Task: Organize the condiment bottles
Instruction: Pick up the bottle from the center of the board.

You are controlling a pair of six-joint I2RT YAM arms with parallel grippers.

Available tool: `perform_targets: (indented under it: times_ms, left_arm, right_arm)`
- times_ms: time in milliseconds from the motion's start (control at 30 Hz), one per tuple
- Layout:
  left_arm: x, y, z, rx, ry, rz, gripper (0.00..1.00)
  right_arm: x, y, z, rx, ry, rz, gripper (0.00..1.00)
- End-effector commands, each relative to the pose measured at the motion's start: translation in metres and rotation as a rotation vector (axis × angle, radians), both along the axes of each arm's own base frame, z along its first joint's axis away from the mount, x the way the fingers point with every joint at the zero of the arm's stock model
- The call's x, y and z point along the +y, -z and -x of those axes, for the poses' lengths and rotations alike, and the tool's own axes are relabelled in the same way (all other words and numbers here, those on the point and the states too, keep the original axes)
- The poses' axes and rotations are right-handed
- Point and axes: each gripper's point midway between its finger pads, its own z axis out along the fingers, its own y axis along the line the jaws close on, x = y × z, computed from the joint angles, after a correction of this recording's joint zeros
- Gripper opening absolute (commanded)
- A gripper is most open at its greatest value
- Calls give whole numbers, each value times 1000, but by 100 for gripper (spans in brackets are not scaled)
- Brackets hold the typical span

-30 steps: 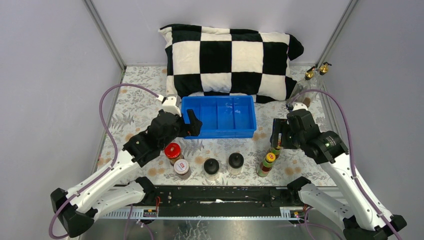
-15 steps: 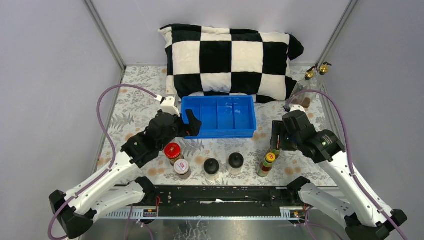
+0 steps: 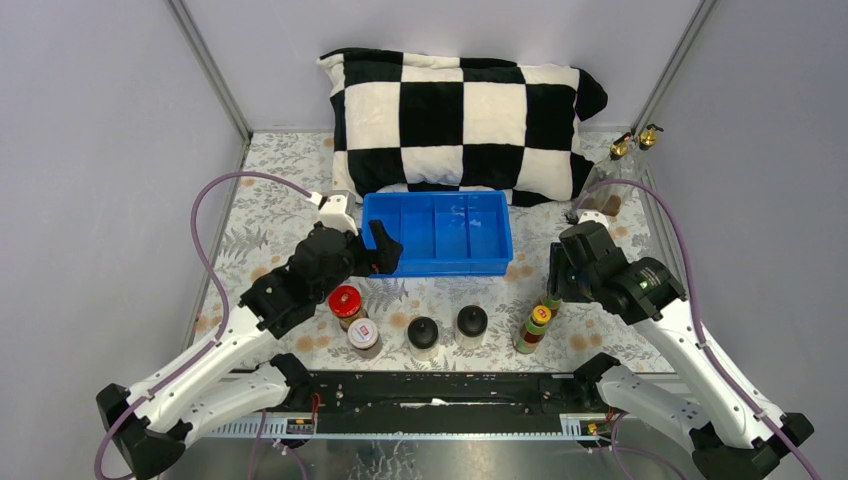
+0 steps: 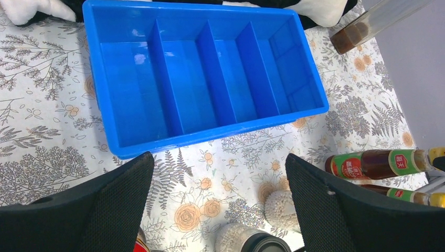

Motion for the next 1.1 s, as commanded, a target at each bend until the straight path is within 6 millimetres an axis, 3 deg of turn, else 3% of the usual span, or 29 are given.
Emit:
perform_targets:
  times_ms: [0, 100, 300, 667, 1067]
  left_arm:
    - [1, -3, -1, -22, -7, 26, 99]
    - [2, -3, 0, -21, -7, 26, 99]
    - [3, -4, 1, -23, -10, 31, 99]
    - [8, -6, 6, -23, -11, 29, 99]
    - [9, -6, 7, -21, -13, 30, 99]
  right_arm:
    - [-5, 2, -2, -1, 19, 34, 50]
    - [-4, 3, -3, 1, 16, 34, 48]
    - [-3, 5, -5, 5, 16, 43, 51]
    - [-1, 6, -11, -3, 12, 51, 38]
    - [-1, -14, -14, -65, 17, 18, 33]
